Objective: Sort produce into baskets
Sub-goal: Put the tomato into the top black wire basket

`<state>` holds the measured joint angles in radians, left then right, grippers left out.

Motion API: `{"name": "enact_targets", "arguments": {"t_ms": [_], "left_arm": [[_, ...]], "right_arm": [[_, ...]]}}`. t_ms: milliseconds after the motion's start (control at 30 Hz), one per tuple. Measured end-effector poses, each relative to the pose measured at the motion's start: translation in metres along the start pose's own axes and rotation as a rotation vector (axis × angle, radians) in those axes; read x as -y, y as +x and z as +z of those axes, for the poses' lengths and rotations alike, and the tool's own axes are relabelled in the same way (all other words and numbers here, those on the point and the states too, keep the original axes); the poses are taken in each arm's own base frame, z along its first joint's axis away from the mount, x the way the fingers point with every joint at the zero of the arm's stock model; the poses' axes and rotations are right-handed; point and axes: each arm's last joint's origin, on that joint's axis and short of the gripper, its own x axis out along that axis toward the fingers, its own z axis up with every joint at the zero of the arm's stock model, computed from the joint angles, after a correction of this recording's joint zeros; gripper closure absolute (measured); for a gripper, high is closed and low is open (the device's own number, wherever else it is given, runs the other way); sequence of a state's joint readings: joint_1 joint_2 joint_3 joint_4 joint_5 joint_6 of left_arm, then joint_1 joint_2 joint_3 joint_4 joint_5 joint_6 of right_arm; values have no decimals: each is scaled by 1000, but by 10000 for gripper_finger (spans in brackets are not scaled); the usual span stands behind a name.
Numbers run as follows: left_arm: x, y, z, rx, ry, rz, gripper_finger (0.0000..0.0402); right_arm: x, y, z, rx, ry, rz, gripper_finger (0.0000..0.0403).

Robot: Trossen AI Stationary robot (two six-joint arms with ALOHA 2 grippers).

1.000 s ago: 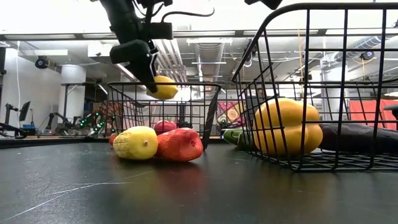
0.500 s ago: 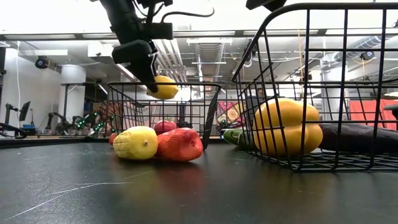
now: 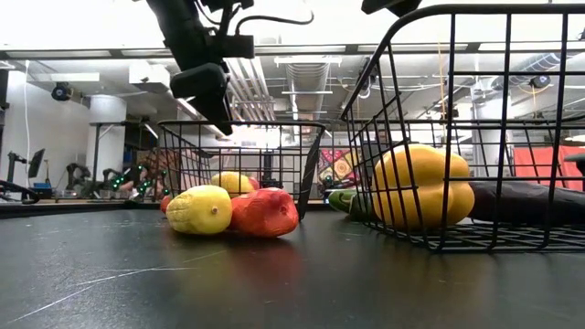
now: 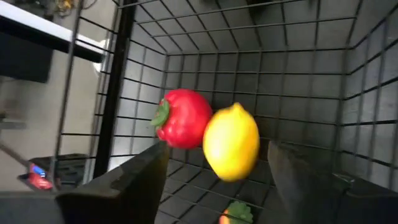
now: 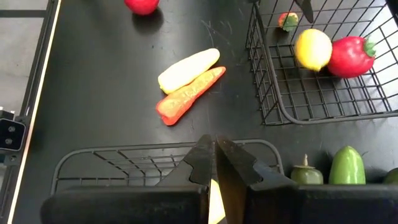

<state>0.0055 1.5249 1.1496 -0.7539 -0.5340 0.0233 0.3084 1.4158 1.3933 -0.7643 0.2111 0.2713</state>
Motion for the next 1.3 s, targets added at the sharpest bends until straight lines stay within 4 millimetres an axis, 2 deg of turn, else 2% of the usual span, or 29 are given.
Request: {"name": "enact_targets", "arguments": {"t_ms": [200, 467, 633, 800, 967, 1167, 1300], "left_arm": [[1, -9, -1, 23, 1, 23, 128], [17, -55, -6, 166, -50, 23, 127], [34, -84, -14, 240, -105, -47, 127], [55, -101, -26, 244, -125, -112, 127], [67, -109, -41, 180, -128, -122, 127], [64, -110, -59, 44, -204, -60, 127], [60, -109, -64, 11, -202, -17, 127]], "right_arm": [[0, 0, -1, -2, 3, 0, 390], [0, 4, -4, -9, 17, -2, 390], [0, 4, -3, 1, 18, -9, 390], [-1, 4, -3, 8, 21, -24, 390], [-1, 6, -2, 29, 21, -18, 390], [-1, 10, -6, 23, 18, -20, 390], [-1, 14, -10, 12, 15, -23, 390]]}}
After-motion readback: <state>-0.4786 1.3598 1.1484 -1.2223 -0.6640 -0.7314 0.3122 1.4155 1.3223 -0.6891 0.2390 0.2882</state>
